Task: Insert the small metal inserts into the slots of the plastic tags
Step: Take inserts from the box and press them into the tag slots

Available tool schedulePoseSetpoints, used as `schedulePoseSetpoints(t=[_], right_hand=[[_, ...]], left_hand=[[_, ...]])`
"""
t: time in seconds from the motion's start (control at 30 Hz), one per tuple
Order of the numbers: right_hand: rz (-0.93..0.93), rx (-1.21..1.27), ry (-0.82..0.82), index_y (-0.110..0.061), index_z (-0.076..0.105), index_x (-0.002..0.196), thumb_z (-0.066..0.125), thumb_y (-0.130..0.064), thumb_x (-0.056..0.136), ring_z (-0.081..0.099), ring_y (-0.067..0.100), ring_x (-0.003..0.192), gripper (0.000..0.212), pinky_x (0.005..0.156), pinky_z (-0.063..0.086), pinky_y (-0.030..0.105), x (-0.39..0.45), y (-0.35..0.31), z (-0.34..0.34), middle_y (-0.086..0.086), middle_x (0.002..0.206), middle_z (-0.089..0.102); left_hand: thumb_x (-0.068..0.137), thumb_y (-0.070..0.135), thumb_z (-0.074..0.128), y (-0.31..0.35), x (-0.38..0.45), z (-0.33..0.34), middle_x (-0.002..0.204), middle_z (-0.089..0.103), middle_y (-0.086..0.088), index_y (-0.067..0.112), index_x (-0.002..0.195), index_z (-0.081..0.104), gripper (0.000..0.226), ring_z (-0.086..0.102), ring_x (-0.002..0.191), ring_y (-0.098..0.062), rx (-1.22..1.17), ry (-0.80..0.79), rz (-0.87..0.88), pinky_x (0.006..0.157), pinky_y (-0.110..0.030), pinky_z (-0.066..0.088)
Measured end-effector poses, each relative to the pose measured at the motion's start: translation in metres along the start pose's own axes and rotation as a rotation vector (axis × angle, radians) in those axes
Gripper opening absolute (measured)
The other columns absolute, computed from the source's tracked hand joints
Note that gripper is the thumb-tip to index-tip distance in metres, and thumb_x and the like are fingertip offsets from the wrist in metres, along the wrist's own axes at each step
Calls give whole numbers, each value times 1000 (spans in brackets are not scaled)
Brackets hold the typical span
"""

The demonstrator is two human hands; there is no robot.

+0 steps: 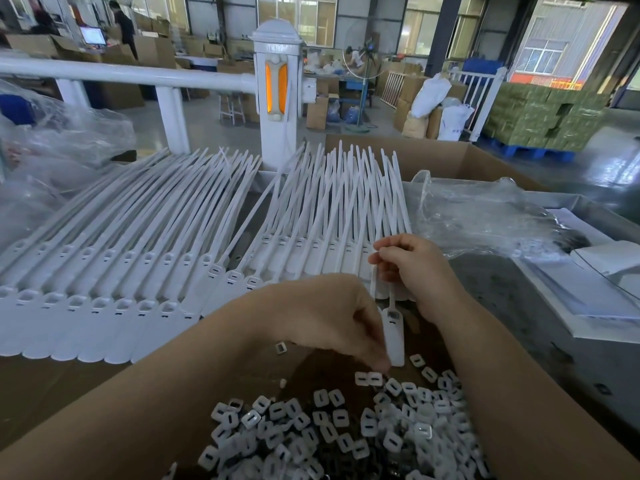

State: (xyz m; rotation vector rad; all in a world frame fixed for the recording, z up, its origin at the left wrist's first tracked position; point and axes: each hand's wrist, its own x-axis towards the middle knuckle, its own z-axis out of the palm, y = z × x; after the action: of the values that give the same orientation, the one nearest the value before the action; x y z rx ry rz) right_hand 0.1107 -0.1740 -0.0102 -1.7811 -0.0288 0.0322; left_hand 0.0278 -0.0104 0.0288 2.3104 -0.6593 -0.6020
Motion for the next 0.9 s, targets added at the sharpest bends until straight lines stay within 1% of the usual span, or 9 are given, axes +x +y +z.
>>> schedulePoseSetpoints(t=[0.07,0.13,0.2,0.27,0.47,0.6,0.67,0.8,0.9], right_hand=[[5,24,-9,-10,68,96,54,-3,96,64,13,70,16,68,55,27,1,0,-1,5,83,75],[25,56,0,-9,68,96,55,-1,95,62,12,64,16,64,54,26,3,1,-1,7,82,75],[49,77,17,-9,69,93,55,1,93,59,10,59,17,59,52,24,5,2,0,6,78,75],[59,88,19,-9,69,92,55,1,93,59,9,58,17,57,50,22,7,3,1,4,74,75],[51,94,19,-9,68,91,54,1,95,59,6,56,17,56,51,21,8,3,1,1,69,75],[57,90,21,-8,68,92,53,2,94,58,11,59,17,58,50,24,5,0,0,5,74,75],[54,67,15,-10,69,94,54,0,94,62,15,65,17,62,51,28,3,-1,-1,7,81,75],[35,35,-1,-12,69,95,55,-4,96,69,22,76,16,74,60,37,1,-2,-4,0,73,74],[28,21,8,-11,69,97,54,-4,97,68,18,74,16,73,60,34,0,-2,-3,-5,67,73]], left_hand=[[88,35,72,2,10,13,78,68,19,32,94,76,8,61,69,5,73,215,38,65,-8,42],[92,32,68,5,19,27,97,67,17,31,108,73,18,57,79,5,235,315,128,70,-8,43],[94,28,64,7,27,39,113,65,8,28,116,71,23,58,91,-4,333,309,208,81,-24,50],[94,25,63,7,33,45,116,64,1,25,114,73,22,60,99,-16,382,307,224,84,-38,52],[91,23,64,7,38,50,106,59,3,17,102,71,15,58,91,-16,405,375,277,78,-35,51],[85,21,65,9,35,49,84,62,7,15,86,68,7,56,72,-8,283,365,244,66,-26,50],[85,23,66,6,31,39,78,64,9,22,80,63,6,60,72,-4,116,432,167,64,-19,51],[93,16,57,-9,24,14,97,71,2,22,87,53,10,65,82,-13,-104,548,127,69,-34,55],[98,10,52,-19,20,10,106,71,3,23,90,48,15,64,96,-7,-118,460,188,79,-26,52]])
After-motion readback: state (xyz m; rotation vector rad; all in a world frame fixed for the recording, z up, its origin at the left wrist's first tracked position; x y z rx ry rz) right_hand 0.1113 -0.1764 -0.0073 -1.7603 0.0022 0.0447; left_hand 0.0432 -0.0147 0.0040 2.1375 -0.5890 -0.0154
